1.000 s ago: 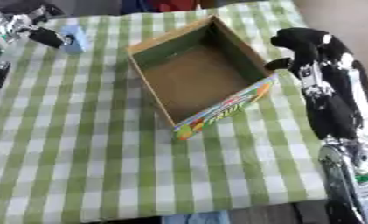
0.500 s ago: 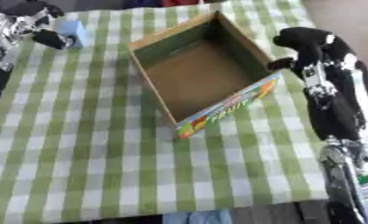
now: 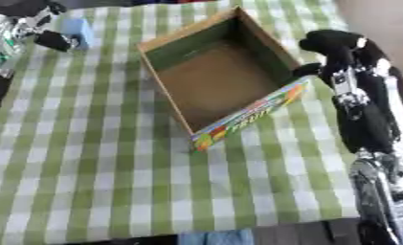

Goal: Pick up objects on the table and place them in the box.

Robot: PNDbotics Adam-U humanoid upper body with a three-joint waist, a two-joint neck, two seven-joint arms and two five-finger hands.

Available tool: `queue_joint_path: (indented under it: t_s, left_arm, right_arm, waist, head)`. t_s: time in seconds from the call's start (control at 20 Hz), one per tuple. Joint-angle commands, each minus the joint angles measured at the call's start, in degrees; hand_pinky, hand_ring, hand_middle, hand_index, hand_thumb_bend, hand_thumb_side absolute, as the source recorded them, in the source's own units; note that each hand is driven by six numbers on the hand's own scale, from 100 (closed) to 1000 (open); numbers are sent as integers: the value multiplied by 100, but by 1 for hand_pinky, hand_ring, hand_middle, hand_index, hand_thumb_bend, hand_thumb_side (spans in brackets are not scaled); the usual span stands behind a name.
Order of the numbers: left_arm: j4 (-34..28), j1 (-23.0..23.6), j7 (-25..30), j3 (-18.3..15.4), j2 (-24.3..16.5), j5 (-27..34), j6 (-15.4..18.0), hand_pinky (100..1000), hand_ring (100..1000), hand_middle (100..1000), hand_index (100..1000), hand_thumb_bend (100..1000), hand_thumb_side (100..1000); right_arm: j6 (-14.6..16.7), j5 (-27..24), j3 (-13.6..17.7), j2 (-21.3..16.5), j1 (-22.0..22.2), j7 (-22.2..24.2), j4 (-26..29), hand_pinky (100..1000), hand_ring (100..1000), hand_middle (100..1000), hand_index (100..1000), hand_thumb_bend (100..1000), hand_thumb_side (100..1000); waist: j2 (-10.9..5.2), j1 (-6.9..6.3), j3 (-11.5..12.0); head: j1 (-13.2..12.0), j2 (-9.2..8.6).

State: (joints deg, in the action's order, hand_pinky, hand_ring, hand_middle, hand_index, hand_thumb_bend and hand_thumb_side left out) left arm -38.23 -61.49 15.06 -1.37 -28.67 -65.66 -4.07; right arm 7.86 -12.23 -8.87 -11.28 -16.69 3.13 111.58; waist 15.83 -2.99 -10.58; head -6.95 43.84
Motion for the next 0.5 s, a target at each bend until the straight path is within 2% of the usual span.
queue_joint_path:
  t_s: [0.05,0.4,0.5]
  left_arm:
    - [-81,-104,-84,-46,-163,-4,-19,808,817,851,946,286,455]
    - [-95,-103,-431,-54,-163,-144,-210,782,780,818,966,287,478]
    - [-95,-103,-552,-44,-152,-202,-246,758,734,767,930,282,456]
  right_arm:
    - [19,41,-2,2,-85,8,106,598,789,712,719,100,477]
    - [21,64,0,38,-105,1,98,597,789,712,718,100,482]
    - [22,69,1,47,-110,-5,95,597,789,711,718,100,482]
  waist:
    - [-53,4,-10]
    - [114,-19,-73]
    - [138,-28,-86]
  head:
    - [-9,28]
    - [-52,28]
    - [-68,28]
